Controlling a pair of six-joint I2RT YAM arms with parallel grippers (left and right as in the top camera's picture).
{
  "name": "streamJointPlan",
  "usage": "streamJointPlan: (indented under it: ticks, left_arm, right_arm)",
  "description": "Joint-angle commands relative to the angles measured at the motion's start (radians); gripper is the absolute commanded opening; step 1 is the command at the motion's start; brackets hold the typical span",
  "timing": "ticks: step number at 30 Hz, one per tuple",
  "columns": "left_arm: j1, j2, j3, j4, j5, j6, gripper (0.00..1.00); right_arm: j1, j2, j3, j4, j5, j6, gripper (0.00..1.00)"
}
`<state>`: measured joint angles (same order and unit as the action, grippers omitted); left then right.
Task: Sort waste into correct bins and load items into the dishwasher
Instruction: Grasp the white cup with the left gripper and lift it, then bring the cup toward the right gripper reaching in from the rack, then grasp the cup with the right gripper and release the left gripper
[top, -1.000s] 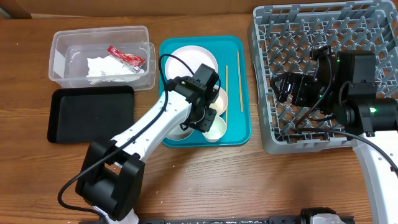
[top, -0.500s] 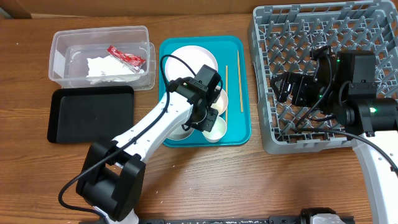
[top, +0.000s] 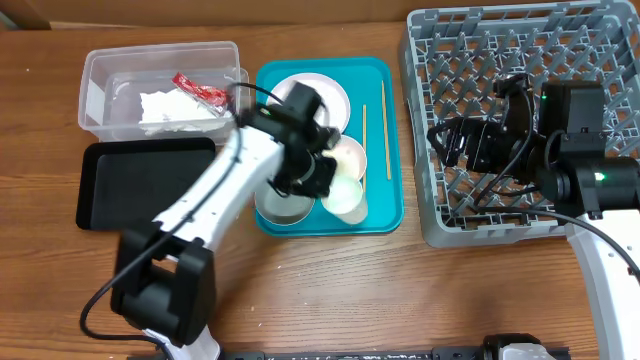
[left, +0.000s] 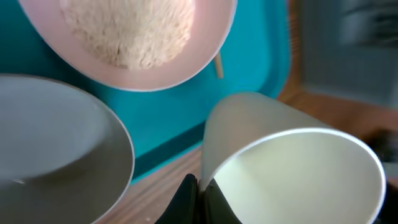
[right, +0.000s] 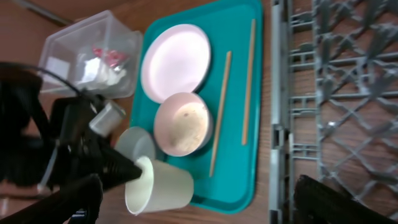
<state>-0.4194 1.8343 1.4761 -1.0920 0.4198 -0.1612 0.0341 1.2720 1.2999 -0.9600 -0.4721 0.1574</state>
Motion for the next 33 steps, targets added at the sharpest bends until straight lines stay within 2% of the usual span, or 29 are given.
streamJointPlan:
  ticks: [1, 7, 8, 13, 23, 29, 33]
  left_arm:
    - [0.138, -0.008, 0.080, -0.040, 0.413, 0.127, 0.04]
    - [0.270, -0.007, 0.080, -0.064, 0.749, 0.193, 0.04]
    - [0.299, -0.007, 0.080, -0.060, 0.836, 0.201, 0.04]
    - [0.329, -0.007, 0.080, -0.059, 0.980, 0.222, 0.04]
    - [0.338, -0.007, 0.080, -0.013, 1.153, 0.229, 0.04]
    - [0.338, -0.007, 0.080, -0.003, 1.162, 0.228, 0.04]
    - [0.338, -0.007, 0.080, -0.002, 1.161, 0.229, 0.04]
  right_arm:
    - [-0.002, 0.031, 0.029, 0.021, -0.173, 0.003, 1.00]
    - [0.000, 0.104, 0.029, 0.109, -0.435, 0.002, 1.00]
    - [0.010, 0.138, 0.029, 0.158, -0.528, -0.004, 1.00]
    - [0.049, 0.214, 0.029, 0.272, -0.685, -0.010, 0.99]
    - [0.116, 0.281, 0.029, 0.430, -0.836, -0.010, 0.95]
    - [0.170, 0.281, 0.029, 0.499, -0.859, -0.009, 0.91]
    - [0.193, 0.281, 0.029, 0.537, -0.863, -0.008, 0.83]
